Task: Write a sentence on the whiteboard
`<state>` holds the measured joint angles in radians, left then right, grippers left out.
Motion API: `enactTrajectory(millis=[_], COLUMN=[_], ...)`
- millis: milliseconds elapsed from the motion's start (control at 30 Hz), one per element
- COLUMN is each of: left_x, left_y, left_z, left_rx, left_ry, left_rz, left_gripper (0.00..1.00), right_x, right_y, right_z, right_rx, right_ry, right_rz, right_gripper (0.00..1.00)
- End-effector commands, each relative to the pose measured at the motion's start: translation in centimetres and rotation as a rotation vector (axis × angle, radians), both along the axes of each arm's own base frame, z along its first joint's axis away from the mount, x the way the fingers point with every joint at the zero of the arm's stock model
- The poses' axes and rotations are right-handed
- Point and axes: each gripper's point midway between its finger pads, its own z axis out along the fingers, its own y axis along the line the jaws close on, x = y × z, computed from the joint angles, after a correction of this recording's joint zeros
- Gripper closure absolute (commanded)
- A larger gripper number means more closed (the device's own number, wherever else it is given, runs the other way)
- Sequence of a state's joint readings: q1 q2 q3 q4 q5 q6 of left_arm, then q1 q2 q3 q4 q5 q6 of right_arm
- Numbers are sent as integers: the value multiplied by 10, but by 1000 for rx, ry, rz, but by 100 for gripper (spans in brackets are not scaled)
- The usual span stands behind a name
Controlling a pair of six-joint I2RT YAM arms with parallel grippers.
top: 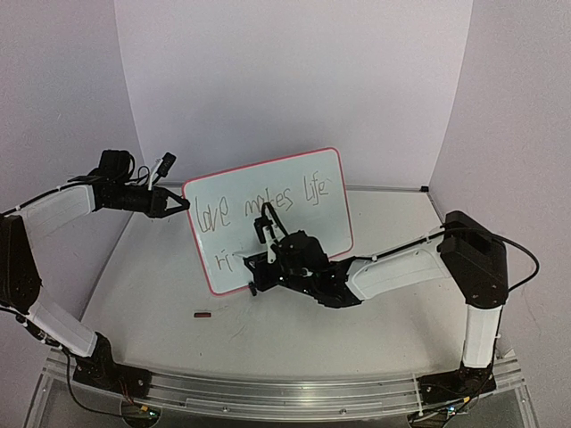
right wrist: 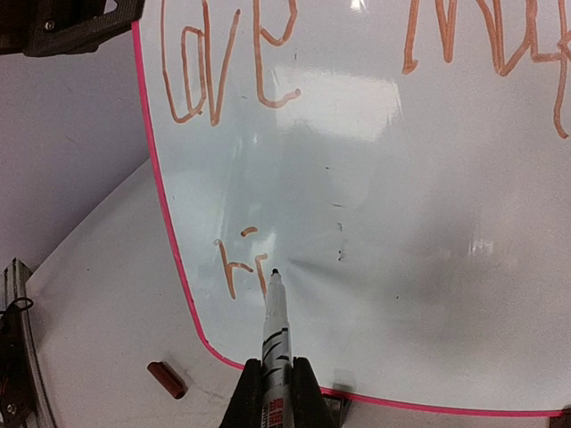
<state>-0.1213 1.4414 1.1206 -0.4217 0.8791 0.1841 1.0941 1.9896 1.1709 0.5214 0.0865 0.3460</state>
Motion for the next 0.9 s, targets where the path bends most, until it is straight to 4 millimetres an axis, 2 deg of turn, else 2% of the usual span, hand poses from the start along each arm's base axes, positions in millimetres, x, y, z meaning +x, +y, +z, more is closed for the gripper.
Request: enactTrajectory(millis=[0, 333, 867], left_x=[1, 2, 2], left_y=[-3, -3, -2], left_z=[-8, -10, -9], left_rx=[67, 71, 72], left_ry=[-21, -17, -20], left_rz=[-12, -10, -9], left_gripper=[100, 100, 100], right_x=[11, 17, 3], right_y=[1, 5, 6], right_z=[12, 5, -18], right_rx=[31, 14, -16], right_ry=[-9, 3, 66], right_rz=[-30, -33, 31], right_gripper=[100, 100, 100])
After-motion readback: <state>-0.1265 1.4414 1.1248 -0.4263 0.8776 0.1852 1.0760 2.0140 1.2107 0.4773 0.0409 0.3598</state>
